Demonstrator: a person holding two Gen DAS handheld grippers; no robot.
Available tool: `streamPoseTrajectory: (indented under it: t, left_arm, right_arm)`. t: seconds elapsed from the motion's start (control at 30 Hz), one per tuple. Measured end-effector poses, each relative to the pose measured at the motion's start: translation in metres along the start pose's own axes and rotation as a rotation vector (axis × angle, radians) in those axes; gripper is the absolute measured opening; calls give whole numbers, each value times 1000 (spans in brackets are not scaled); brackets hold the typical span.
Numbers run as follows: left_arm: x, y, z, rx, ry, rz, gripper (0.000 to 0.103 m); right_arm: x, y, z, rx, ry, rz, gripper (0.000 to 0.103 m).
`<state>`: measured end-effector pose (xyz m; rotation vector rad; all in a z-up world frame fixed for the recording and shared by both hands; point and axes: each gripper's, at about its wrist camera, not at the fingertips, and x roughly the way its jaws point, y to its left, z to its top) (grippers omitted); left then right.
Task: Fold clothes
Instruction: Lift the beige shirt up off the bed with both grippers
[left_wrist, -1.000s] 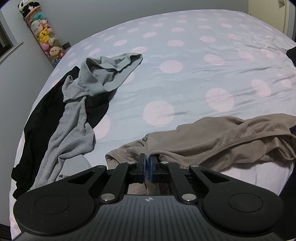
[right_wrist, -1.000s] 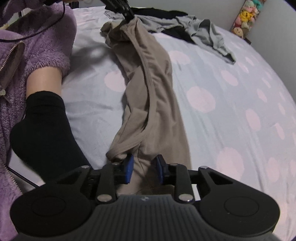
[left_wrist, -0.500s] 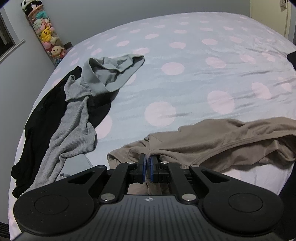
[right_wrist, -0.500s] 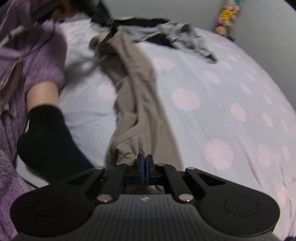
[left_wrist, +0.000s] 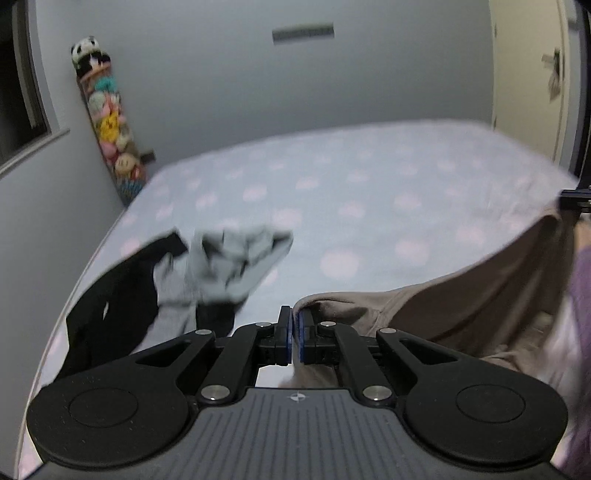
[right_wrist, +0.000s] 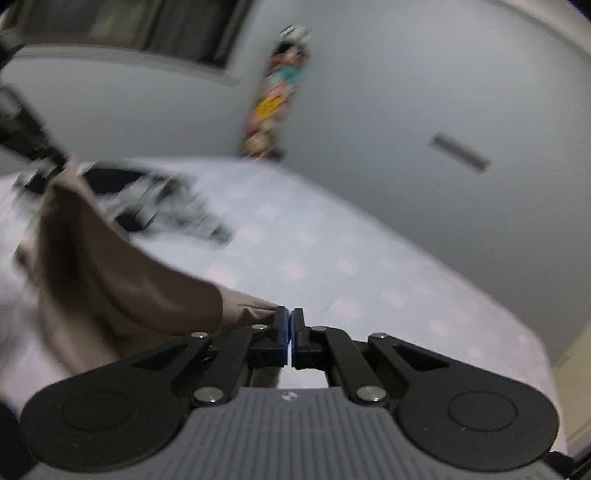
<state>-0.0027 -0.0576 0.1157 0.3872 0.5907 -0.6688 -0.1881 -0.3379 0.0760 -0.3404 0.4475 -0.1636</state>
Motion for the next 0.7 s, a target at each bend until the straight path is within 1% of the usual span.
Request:
streamPoseTrajectory:
  t: [0.07,0.17,0.27,0.37,0.5,0.57,0.7]
  left_arm:
    - [-18,1,17,-5,-48,-13,1]
    - [-47,-1,36,-3,-133,-7,1]
    - [-78,-1,57,-11,-246,23,1]
    - [-112,1,82,-38,-378,54,1]
    - [-153,-2,109,-49,-529,80,1]
    - [-169,-8,114,-36,-573,80,1]
    - [-185,-17,115,-15,-635,94,1]
  right_arm:
    - [-15,-7,21,14,-74,-71,1]
    - [-38,-17,52,35,-184,-178,1]
    - [-61,-28,83,54,-295,-281,1]
    - [-94,-36,111,46,-397,-345,1]
    - [-131,-42,137,47,-480,-424,1]
    - [-148,-45,143,52,-509,-446,1]
    - [-174,-40,143,46,-547,-479,1]
